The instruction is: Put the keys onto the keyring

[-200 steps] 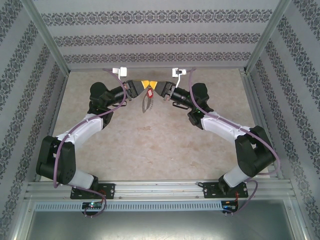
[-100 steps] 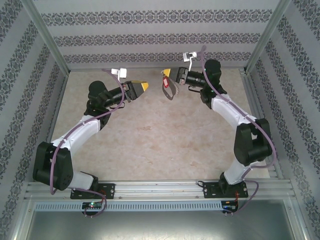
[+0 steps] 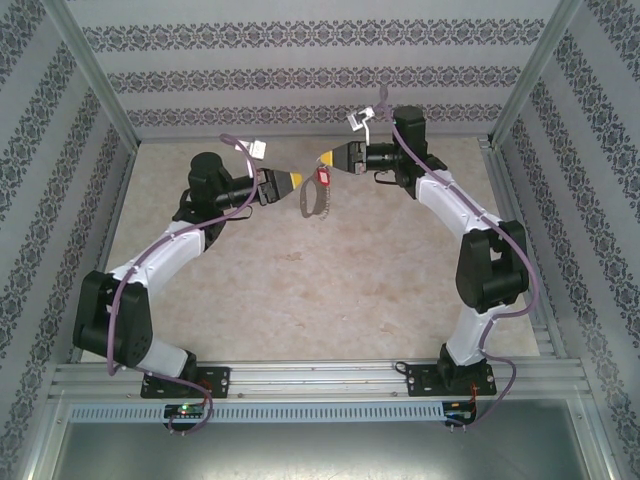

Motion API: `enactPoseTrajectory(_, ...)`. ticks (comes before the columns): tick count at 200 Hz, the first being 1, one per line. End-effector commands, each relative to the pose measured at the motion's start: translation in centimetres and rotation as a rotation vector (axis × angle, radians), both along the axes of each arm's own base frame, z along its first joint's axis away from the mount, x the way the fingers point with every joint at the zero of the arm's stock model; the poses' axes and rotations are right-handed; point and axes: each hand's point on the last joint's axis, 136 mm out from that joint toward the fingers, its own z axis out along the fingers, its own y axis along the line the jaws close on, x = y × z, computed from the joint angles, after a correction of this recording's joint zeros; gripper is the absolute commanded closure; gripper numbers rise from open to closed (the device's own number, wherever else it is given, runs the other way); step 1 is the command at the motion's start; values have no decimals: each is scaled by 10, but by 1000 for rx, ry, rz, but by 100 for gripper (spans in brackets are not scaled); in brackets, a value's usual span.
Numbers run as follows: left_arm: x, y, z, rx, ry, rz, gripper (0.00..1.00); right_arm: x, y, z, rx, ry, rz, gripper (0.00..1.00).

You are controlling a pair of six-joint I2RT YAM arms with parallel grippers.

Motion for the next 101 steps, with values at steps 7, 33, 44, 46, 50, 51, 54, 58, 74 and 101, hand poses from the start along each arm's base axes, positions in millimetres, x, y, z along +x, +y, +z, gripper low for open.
enactPoseTrajectory(7, 6, -1, 5, 6, -27, -21, 64, -24, 7, 11, -28, -81, 49, 100)
enactPoseTrajectory(33, 9, -3, 5, -12, -19, -33, 64, -31, 11, 8, -34, -88, 61, 100)
enactPoseTrajectory(44, 10, -4, 3, -15, -7, -38, 64, -33, 12, 8, -36, -90, 64, 100)
enactPoseTrajectory(46, 10, -4, 4, -16, -10, -39, 65, -33, 12, 8, -36, -91, 62, 100)
enactPoseTrajectory(50, 11, -4, 3, -17, -5, -38, 64, -34, 13, 8, -36, -94, 65, 100)
enactPoseTrajectory(51, 11, -4, 2, -18, -5, -39, 64, -34, 14, 8, -36, -93, 66, 100)
enactPoseTrajectory(54, 11, -4, 2, -19, -4, -39, 65, -34, 14, 8, -36, -93, 67, 100)
enactPoseTrajectory(58, 11, -5, 1, -21, -2, -41, 65, -34, 14, 8, -37, -94, 66, 100)
enactPoseTrajectory(74, 13, -5, -1, -30, 8, -44, 65, -35, 15, 9, -37, -95, 68, 100)
enactPoseTrajectory(101, 14, -7, -2, -54, 17, -58, 67, -37, 18, 10, -34, -101, 75, 100)
